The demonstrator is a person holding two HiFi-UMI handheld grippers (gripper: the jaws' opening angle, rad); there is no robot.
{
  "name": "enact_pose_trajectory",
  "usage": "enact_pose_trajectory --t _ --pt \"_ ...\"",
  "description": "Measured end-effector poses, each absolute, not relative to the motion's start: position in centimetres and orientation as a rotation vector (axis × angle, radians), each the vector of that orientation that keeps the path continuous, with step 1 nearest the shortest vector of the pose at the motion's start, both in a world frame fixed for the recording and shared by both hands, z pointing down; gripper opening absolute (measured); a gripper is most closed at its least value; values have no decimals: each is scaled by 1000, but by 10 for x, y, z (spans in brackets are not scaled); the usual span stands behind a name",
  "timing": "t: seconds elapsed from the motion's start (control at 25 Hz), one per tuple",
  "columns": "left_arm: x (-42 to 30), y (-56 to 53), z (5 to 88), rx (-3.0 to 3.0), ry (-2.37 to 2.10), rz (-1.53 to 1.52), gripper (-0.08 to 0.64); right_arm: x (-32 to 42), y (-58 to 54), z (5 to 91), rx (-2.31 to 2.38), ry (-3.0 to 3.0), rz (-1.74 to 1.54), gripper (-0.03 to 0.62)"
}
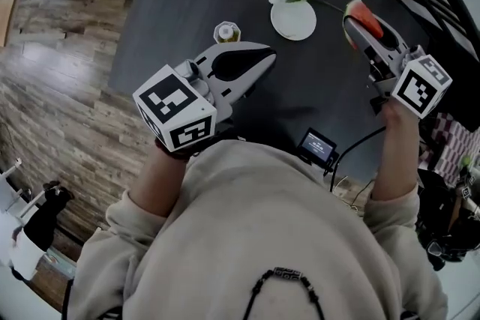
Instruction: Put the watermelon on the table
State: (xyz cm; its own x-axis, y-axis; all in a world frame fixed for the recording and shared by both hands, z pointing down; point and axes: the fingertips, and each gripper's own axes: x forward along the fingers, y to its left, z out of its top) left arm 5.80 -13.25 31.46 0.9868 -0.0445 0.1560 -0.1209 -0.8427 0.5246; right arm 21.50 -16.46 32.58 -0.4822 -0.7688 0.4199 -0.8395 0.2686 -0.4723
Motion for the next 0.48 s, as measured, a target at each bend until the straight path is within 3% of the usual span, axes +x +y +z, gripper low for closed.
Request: enact_pose_trajectory --t 0.48 --pt "41 -136 327 2540 -202 130 3 203 -188 395 1435 -2317 1075 199"
